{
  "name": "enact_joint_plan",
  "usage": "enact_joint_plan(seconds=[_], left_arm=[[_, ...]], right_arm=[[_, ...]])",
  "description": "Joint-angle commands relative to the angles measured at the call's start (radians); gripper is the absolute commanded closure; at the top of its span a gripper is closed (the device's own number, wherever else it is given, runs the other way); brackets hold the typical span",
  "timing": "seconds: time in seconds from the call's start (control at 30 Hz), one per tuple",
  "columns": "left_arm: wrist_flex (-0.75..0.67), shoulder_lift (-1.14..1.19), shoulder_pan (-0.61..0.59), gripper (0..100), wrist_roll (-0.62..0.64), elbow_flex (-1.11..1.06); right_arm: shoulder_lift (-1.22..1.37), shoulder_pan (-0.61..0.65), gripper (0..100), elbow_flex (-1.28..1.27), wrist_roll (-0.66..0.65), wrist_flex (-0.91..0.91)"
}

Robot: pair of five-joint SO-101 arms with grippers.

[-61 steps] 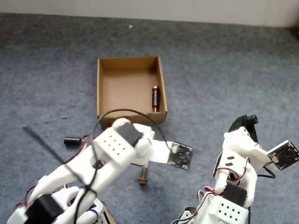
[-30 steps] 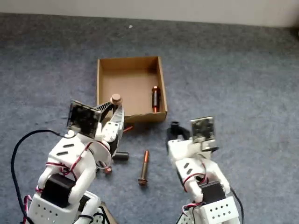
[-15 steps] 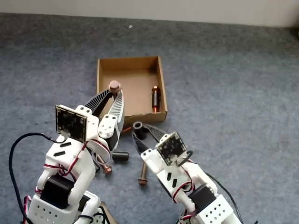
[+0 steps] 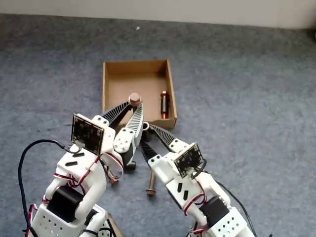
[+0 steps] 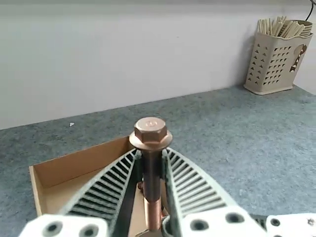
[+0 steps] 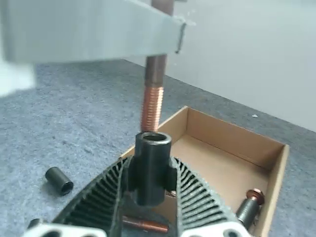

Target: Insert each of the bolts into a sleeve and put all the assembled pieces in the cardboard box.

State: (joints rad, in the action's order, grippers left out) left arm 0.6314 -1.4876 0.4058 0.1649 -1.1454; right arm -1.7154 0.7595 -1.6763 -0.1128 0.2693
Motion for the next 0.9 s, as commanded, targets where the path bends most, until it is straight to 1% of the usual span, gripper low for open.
enact_joint_plan(seconds=[0.0,0.07,0.17,0.3,0.4,0.6,0.67,0.8,0.87], left_arm=[[-0.026,-0.013,0.013,99,0.08,0.062],[-0.026,-0.015,0.012,99,0.124,0.068],[-0.025,-0.047,0.012,99,0.123,0.067],[0.035,-0.148,0.013,99,0.123,0.068],[0.052,-0.216,0.013,99,0.121,0.058],[0.048,-0.232,0.015,99,0.121,-0.002],[0.049,-0.232,0.036,99,0.117,-0.004],[0.051,-0.234,0.11,99,0.057,-0.038],[0.048,-0.237,0.12,99,0.057,-0.051]], right_arm=[[-0.022,0.047,99.5,-0.154,0.014,-0.028],[-0.027,0.051,99.5,-0.154,0.014,-0.028],[-0.028,0.051,99.5,-0.154,0.014,-0.027],[-0.027,0.05,99.5,-0.154,0.014,-0.027],[-0.03,0.05,99.5,-0.154,0.014,-0.028],[-0.031,0.05,99.5,-0.154,0.014,-0.03],[-0.031,0.05,99.5,-0.154,0.014,-0.03],[-0.031,0.05,99.5,-0.154,0.011,-0.051],[-0.031,0.048,99.5,-0.154,0.009,-0.054]])
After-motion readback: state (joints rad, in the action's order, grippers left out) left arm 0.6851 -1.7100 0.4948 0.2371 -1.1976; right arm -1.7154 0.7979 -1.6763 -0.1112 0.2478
